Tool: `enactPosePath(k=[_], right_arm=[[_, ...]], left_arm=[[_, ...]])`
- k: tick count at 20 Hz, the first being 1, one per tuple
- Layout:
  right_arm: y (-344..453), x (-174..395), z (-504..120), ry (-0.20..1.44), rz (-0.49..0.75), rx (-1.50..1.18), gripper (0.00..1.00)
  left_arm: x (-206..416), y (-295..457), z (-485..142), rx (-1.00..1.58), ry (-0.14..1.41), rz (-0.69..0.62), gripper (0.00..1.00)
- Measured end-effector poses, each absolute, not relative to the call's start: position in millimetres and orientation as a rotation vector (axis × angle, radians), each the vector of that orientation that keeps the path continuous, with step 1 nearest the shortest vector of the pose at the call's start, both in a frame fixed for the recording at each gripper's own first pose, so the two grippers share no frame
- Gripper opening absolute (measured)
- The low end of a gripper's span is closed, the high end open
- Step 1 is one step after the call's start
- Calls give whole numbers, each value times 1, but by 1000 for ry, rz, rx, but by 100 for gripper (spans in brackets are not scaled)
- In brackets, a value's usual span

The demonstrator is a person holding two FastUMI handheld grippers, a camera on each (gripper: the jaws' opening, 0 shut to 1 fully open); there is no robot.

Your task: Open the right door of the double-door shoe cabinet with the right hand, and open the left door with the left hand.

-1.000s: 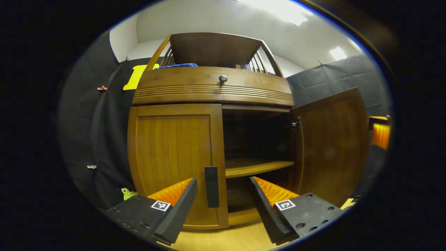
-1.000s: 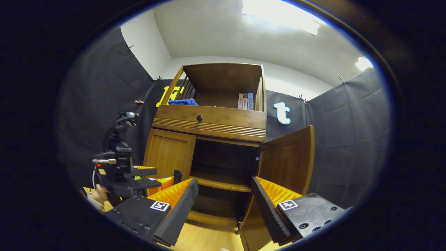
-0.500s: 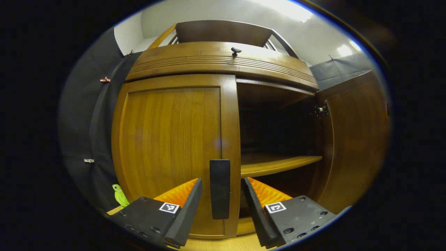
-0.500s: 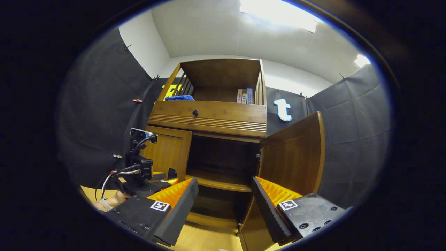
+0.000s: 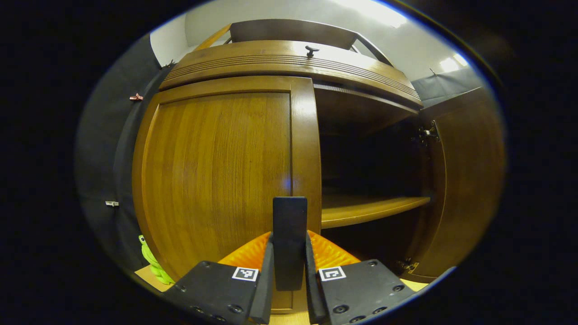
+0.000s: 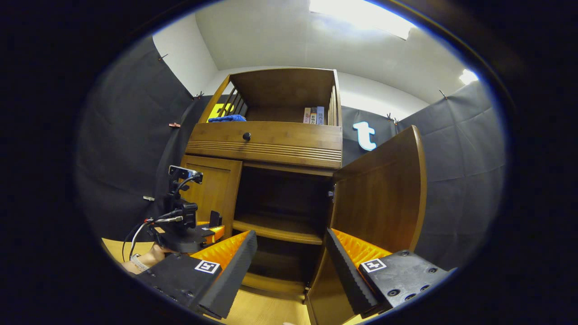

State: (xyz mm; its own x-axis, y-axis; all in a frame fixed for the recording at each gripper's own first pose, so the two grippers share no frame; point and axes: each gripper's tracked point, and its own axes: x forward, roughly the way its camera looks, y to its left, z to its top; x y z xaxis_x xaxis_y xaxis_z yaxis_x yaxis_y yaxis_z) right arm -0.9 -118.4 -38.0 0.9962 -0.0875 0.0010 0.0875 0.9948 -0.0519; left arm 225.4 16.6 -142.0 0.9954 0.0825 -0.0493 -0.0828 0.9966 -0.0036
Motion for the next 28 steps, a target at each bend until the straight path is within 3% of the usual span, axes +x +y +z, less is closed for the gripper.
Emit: enactPosePath(k=[28], right_arm=[[-105, -71, -36, 80, -147, -40, 97]], left_arm=[[132, 23, -135, -11, 143, -45, 30]])
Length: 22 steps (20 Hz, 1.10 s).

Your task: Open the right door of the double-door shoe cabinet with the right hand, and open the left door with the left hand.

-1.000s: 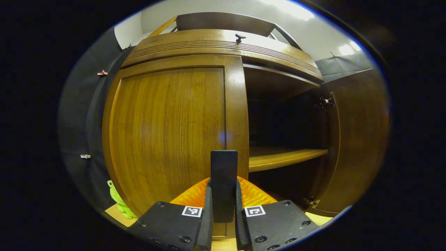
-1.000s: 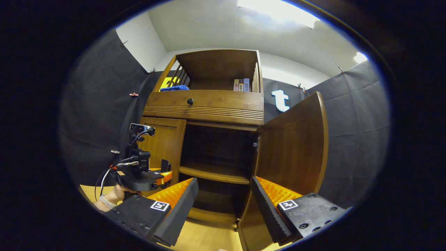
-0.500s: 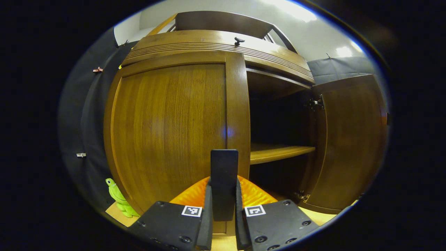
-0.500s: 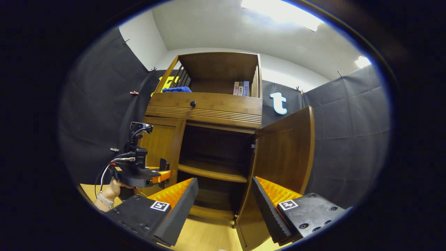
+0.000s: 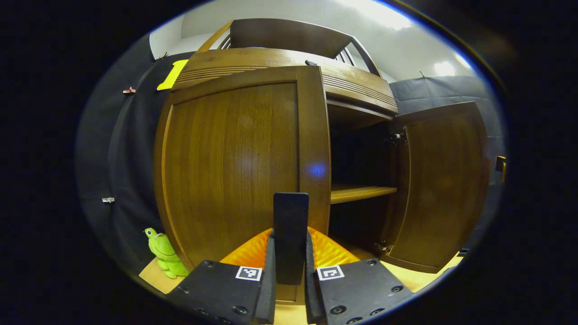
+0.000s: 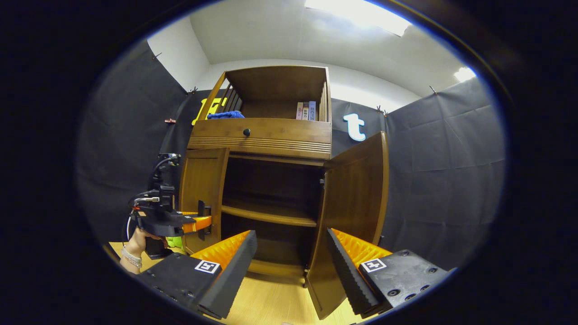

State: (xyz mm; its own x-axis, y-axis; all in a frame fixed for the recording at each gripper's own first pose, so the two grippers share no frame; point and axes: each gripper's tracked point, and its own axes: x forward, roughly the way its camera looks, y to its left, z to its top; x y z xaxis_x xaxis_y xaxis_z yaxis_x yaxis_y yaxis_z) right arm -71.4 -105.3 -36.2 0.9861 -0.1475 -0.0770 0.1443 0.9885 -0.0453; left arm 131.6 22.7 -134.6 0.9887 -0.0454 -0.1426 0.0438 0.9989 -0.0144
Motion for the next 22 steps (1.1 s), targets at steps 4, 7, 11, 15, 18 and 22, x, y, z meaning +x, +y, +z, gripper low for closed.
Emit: enactPosePath(k=[4, 7, 11, 15, 18, 22], right_arm=[[-106, -76, -40, 105, -158, -35, 96], [-111, -83, -38, 109, -184, -37, 97], [-107, -94, -35, 99, -185, -27, 97], [-95, -100, -37, 94, -159, -44, 97], [-81, -94, -38, 93, -122, -44, 97], [-62, -85, -41, 93, -71, -29, 97]], left_arm=[[108, 31, -132, -10, 145, -57, 30], [90, 37, -129, -4, 145, -69, 30], [65, 51, -126, 1, 150, -61, 31], [46, 65, -123, 14, 149, -31, 30], [31, 77, -121, 31, 148, 0, 30], [16, 91, -118, 39, 144, 33, 29]])
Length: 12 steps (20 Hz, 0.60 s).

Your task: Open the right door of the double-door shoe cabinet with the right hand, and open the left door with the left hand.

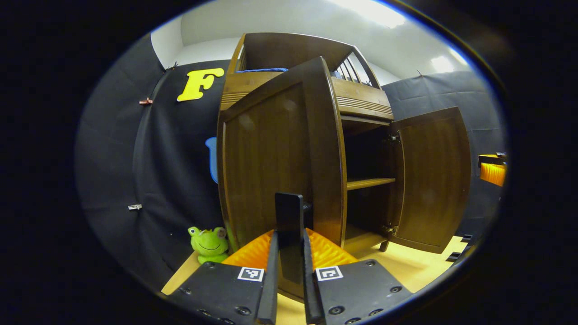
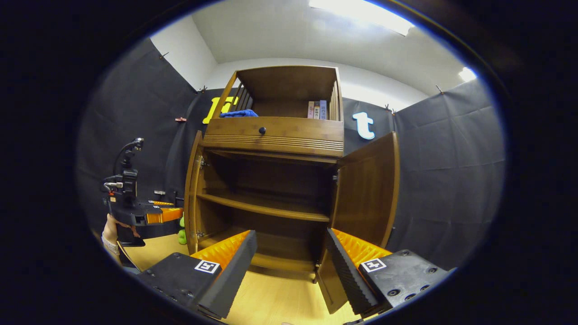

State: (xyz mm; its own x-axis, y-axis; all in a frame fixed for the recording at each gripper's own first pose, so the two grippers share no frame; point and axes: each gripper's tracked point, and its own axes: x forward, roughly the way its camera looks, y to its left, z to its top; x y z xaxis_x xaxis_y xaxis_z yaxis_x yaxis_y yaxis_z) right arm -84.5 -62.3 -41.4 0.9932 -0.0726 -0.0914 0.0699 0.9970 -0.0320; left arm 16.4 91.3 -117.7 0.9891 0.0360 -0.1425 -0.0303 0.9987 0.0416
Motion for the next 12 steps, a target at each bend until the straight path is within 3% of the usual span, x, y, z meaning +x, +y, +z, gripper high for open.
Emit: enactPosePath(k=[12], right_arm=[[7, -58, -46, 80, 84, 7, 97]], left_arm=[[-29, 161, -108, 147, 120, 208, 18]])
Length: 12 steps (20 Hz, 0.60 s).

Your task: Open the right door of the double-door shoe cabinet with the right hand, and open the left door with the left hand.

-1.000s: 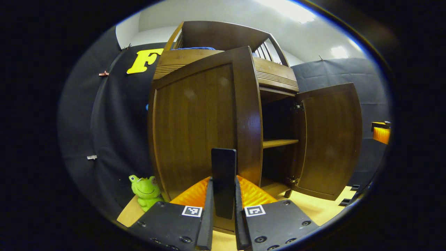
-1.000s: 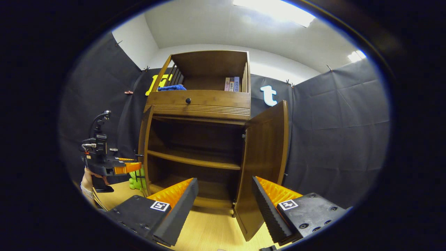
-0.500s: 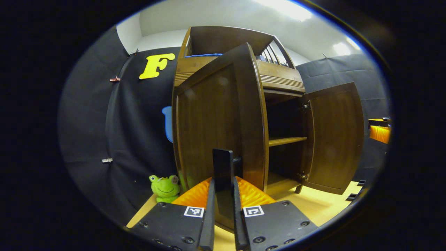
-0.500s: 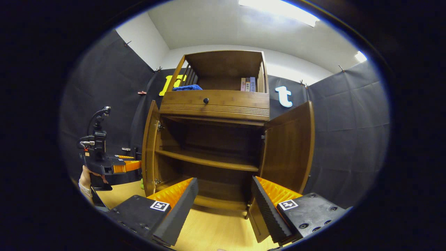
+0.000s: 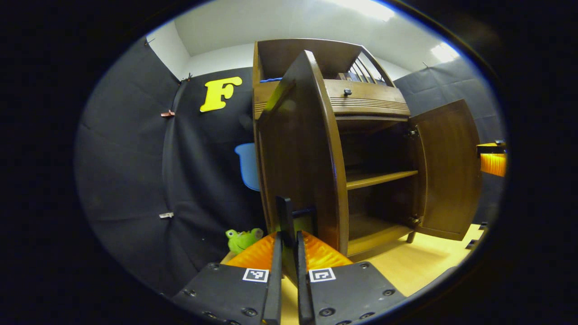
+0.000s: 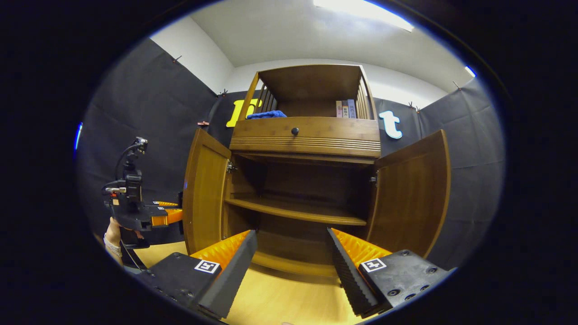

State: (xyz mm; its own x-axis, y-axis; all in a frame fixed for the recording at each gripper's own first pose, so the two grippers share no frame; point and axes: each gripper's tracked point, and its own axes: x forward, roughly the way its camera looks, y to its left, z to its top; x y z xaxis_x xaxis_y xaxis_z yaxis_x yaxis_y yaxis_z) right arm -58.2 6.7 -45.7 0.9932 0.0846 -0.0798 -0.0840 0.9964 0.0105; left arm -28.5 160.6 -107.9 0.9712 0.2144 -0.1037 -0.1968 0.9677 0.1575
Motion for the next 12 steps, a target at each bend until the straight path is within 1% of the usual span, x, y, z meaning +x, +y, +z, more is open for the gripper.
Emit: enactPosePath(k=[3, 4, 5, 6, 7, 8, 11, 12], right_arm=[[22, -54, -44, 74, 112, 11, 97], [26, -54, -44, 71, 120, 12, 97], [30, -53, -43, 67, 127, 14, 97], [34, -52, -42, 63, 134, 15, 97], [38, -51, -41, 59, 140, 17, 97], [41, -50, -40, 56, 146, 20, 97], [48, -48, -40, 55, 159, 32, 97], [49, -47, -41, 56, 162, 34, 97]], left_arm=[[-39, 183, -102, 177, 108, 279, 19], [-43, 191, -98, 171, 98, 297, 9], [-47, 194, -96, 157, 94, 304, 12], [-50, 199, -94, 143, 91, 310, 6], [-54, 204, -94, 137, 90, 320, 6], [-57, 207, -92, 137, 88, 327, 9], [-69, 207, -96, 146, 118, 330, 10], [-72, 208, -96, 157, 126, 341, 21]])
